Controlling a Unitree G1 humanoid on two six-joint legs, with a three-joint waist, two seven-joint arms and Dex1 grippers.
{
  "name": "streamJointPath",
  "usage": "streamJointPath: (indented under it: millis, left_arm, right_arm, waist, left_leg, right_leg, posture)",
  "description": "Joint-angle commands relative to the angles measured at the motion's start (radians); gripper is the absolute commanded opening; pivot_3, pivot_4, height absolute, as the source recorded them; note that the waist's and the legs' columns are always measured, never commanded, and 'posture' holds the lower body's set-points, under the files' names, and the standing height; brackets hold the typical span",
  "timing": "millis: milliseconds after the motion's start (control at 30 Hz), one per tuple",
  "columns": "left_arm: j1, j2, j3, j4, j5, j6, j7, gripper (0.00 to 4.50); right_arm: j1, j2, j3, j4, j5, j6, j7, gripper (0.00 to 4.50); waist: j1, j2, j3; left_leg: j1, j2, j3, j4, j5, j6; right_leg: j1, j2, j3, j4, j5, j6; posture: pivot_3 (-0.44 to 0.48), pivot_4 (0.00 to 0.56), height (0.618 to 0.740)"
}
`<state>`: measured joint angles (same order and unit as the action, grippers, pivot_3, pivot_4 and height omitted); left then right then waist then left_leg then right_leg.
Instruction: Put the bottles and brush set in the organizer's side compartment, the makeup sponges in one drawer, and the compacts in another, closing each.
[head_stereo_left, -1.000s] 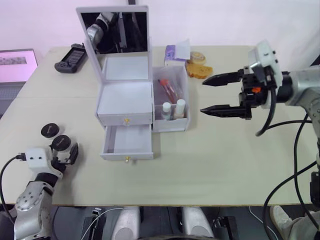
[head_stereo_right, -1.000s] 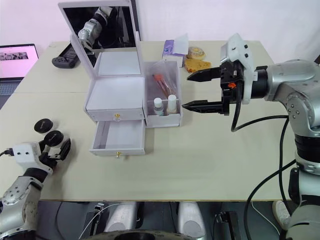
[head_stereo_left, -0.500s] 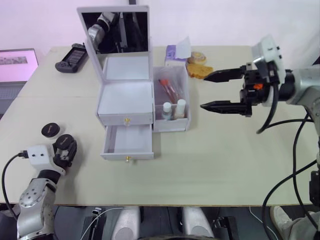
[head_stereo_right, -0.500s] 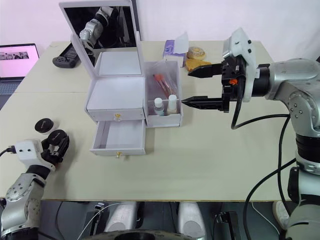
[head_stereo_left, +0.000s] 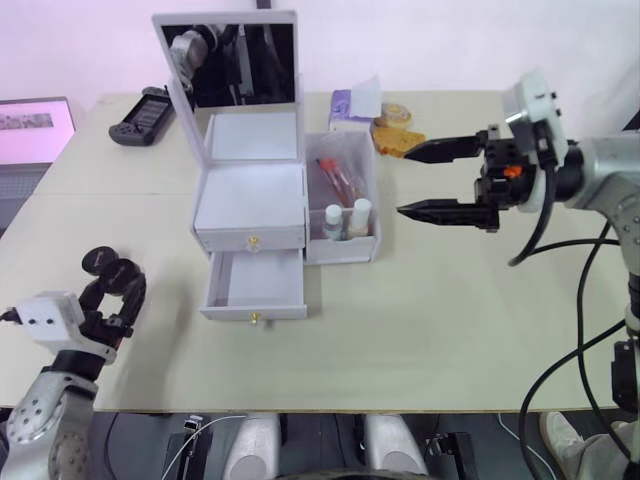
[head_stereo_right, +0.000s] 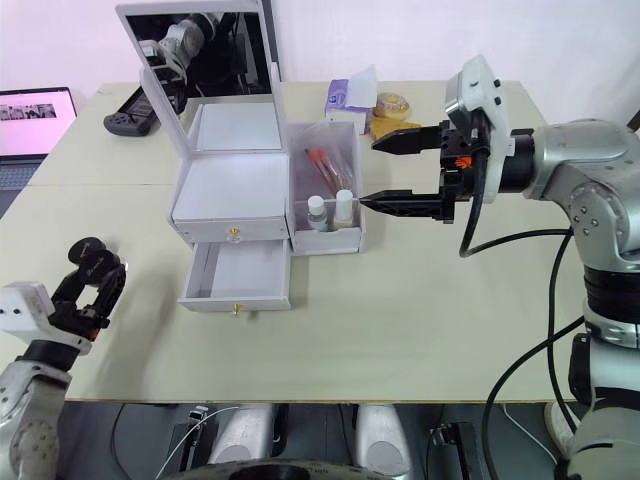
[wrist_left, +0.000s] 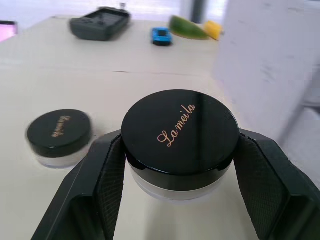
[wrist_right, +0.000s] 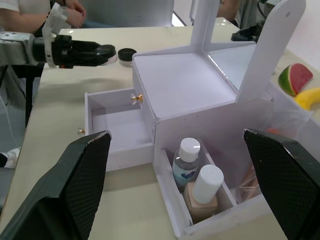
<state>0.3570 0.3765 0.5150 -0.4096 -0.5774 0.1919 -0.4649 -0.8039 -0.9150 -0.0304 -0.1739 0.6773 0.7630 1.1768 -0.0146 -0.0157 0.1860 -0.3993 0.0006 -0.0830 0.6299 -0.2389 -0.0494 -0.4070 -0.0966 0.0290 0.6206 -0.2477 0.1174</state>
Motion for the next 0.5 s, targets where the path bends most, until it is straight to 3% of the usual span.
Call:
streamJointPath:
  millis: [33,233,500]
  left_arm:
    - [0.007,0.06,-0.036,-0.125,-0.062,0.018,-0.096,2.63]
    - [-0.017,0.163,-0.116,-0.169,-0.053,0.062,-0.185,2.63]
    - [-0.122,0.217,-0.201,-0.055,-0.008,0.064,-0.258,2.63]
  right_arm:
    - [-0.052,0.023,0.004,0.012,-0.013,-0.028,0.007,4.5]
    - [-0.061,0.038,0.008,0.006,-0.02,-0.021,0.0,4.5]
    - [-0.021,0.018,-0.031,-0.044,-0.009,0.007,-0.036,4.5]
  waist:
    - [0.003,0.0,0.0]
    - [0.0,0.0,0.0]
    - [0.0,0.001,0.0]
  left_leg:
    - [0.0,0.0,0.0,0.0,0.0,0.0]
    - [-0.001,0.0,0.0,0.0,0.0,0.0]
    - [-0.002,0.0,0.0,0.0,0.0,0.0]
  right_leg:
    - [0.0,0.0,0.0,0.0,0.0,0.0]
    - [0.0,0.0,0.0,-0.001,0.0,0.0]
    - [-0.001,0.0,0.0,-0.001,0.0,0.0]
  posture:
    - [0.0,0.15,0.74]
    - [0.0,0.15,0.74]
    - [0.0,0.15,0.74]
